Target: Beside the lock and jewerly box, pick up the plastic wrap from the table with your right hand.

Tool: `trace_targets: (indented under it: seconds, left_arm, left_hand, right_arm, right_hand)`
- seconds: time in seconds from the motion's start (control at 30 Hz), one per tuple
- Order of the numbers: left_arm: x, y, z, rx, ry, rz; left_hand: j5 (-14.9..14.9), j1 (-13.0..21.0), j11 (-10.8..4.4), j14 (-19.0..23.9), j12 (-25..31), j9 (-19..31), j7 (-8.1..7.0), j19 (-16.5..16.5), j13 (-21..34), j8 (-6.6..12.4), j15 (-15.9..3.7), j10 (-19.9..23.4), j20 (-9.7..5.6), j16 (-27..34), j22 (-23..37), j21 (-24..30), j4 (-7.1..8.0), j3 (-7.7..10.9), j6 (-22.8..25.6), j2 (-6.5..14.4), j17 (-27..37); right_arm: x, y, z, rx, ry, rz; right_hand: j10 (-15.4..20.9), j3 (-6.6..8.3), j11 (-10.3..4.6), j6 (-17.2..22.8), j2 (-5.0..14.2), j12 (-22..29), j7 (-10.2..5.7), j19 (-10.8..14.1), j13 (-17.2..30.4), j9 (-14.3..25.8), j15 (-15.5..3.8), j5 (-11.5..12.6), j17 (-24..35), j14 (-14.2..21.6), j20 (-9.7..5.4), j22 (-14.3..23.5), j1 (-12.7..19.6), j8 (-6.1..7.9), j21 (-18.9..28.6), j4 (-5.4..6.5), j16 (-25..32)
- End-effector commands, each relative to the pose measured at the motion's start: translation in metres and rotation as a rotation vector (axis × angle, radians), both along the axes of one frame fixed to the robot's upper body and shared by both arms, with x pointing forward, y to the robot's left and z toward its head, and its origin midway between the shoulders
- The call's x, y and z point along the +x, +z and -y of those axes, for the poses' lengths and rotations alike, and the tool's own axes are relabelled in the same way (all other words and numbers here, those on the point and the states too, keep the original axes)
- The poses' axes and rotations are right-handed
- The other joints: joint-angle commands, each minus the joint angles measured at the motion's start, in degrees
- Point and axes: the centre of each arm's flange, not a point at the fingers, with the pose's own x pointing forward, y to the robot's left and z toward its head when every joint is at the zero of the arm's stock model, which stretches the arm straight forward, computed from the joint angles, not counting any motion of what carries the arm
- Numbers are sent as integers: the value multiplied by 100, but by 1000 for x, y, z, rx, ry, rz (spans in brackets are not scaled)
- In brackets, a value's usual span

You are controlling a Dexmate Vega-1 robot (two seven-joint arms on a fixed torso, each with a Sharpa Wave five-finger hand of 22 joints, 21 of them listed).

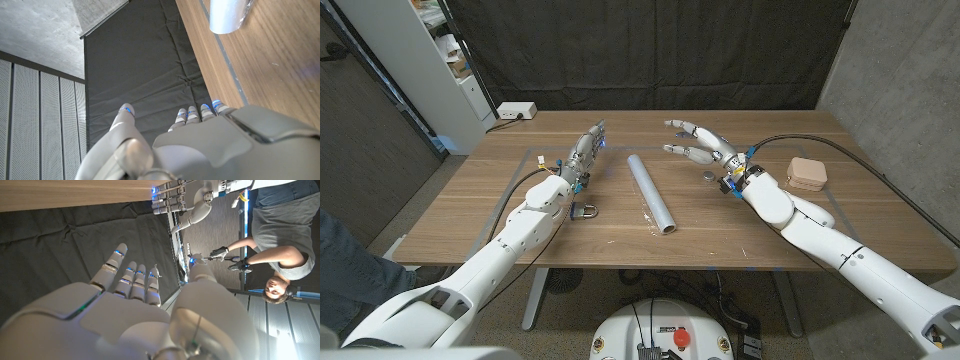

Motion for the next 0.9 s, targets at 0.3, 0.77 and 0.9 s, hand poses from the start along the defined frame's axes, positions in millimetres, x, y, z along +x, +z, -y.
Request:
trace_targets:
  seconds: [0.3, 0.77, 0.9]
  left_arm:
    - [-6, -1, -6, 9, 8, 11]
    - [-8, -2, -10, 6, 8, 14]
    - [-8, -2, -10, 9, 7, 13]
  left_hand:
    - [-9, 61, -4, -324, 44, 21, 12, -613, 26, 41, 27, -65, 47, 26, 12, 31, -48, 14, 14, -6, 14]
    - [-10, 66, -7, -329, 44, 21, 12, -635, 26, 43, 21, -69, 66, 27, 12, 28, -55, 10, 21, -3, 14]
    - [-10, 67, -6, -331, 46, 21, 12, -636, 26, 42, 23, -65, 64, 27, 12, 29, -57, 10, 20, -2, 14]
  right_arm:
    - [-13, -6, -12, -19, -72, 29]
    - [-21, -16, -23, -63, -154, 59]
    - [-23, -19, -27, -76, -161, 57]
  right_hand:
    - [170, -37, 132, 60, -87, 40, 88, 23, 23, 27, 184, 56, 13, 103, 63, 15, -68, 10, -23, 60, 17]
    - [101, -51, 128, 82, -107, 0, 94, 21, 25, 27, 214, 68, 16, 83, 116, 16, -93, 13, -34, 74, -3]
    - [100, -53, 132, 81, -108, -2, 92, 25, 25, 28, 210, 70, 17, 85, 129, 16, -98, 12, -34, 78, -4]
